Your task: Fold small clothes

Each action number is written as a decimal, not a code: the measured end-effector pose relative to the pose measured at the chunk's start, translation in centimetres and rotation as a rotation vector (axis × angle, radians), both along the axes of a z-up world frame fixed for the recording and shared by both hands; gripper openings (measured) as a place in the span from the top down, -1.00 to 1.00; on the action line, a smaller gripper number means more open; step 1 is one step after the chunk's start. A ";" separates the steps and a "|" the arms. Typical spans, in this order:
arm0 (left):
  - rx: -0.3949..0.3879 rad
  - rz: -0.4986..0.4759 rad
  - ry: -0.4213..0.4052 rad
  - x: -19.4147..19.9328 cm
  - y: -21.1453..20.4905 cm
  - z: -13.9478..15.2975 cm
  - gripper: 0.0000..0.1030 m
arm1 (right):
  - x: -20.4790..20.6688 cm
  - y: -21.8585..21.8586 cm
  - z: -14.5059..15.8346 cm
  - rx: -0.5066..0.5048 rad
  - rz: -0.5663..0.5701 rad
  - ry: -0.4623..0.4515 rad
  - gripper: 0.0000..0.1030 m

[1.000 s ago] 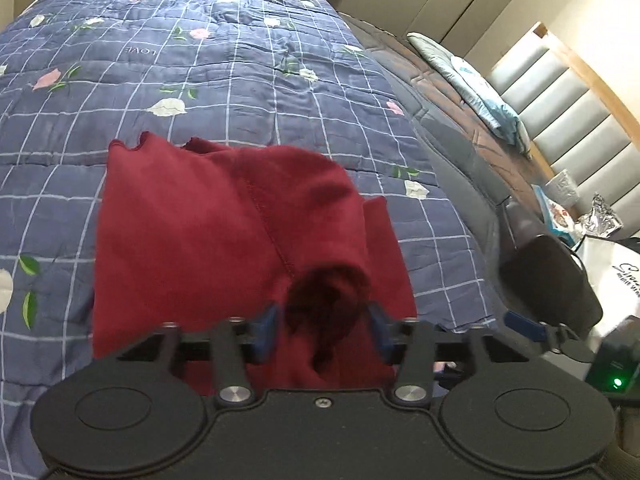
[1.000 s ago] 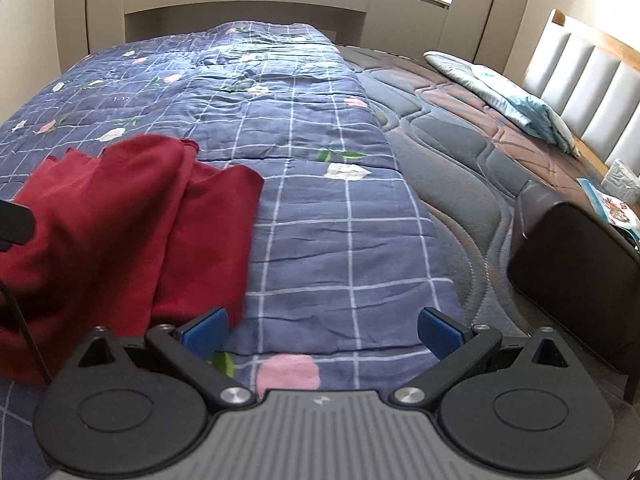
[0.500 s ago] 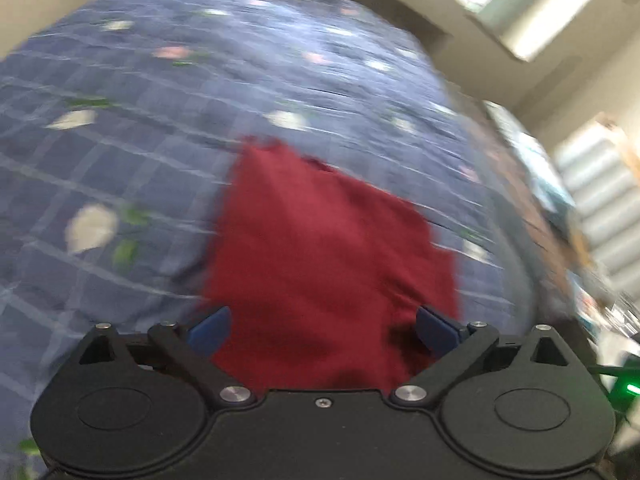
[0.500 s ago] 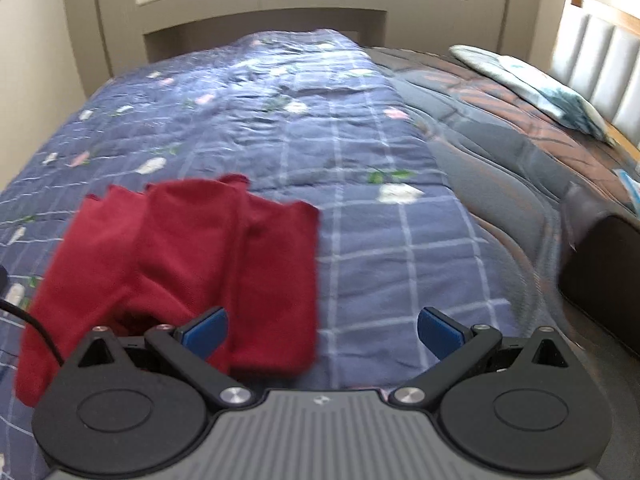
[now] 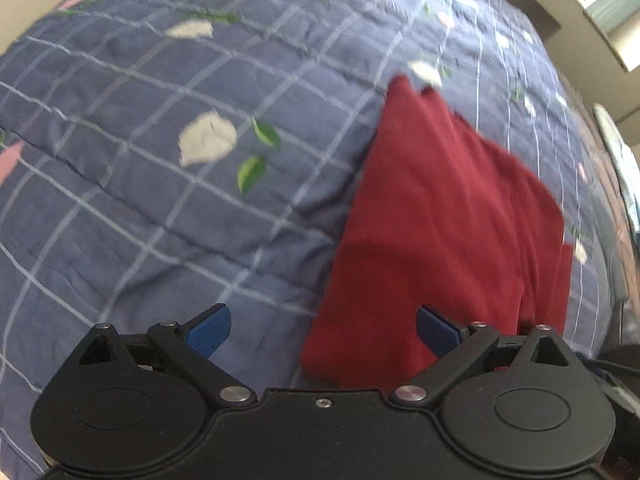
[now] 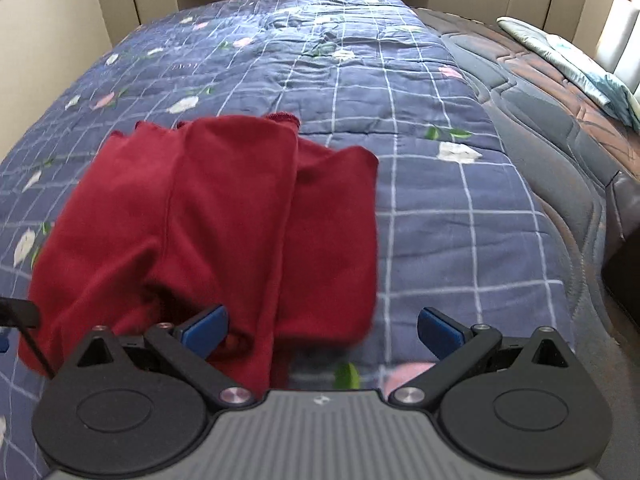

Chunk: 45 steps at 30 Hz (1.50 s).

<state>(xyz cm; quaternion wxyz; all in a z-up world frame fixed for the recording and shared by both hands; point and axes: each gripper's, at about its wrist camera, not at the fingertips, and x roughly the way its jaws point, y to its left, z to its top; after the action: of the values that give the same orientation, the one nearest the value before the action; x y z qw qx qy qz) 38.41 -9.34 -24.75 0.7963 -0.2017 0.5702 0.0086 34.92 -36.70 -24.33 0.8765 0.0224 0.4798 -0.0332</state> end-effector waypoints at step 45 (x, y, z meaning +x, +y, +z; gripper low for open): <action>0.037 0.159 -0.061 3.7 1.0 -0.2 -0.98 | 6.0 -0.6 1.2 0.360 0.036 -0.098 0.85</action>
<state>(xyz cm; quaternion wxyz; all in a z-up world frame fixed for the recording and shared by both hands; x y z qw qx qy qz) 42.11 -8.31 -24.93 0.8137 -0.2319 0.5275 0.0760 40.94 -37.27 -23.14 0.8812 0.1718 0.4348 0.0698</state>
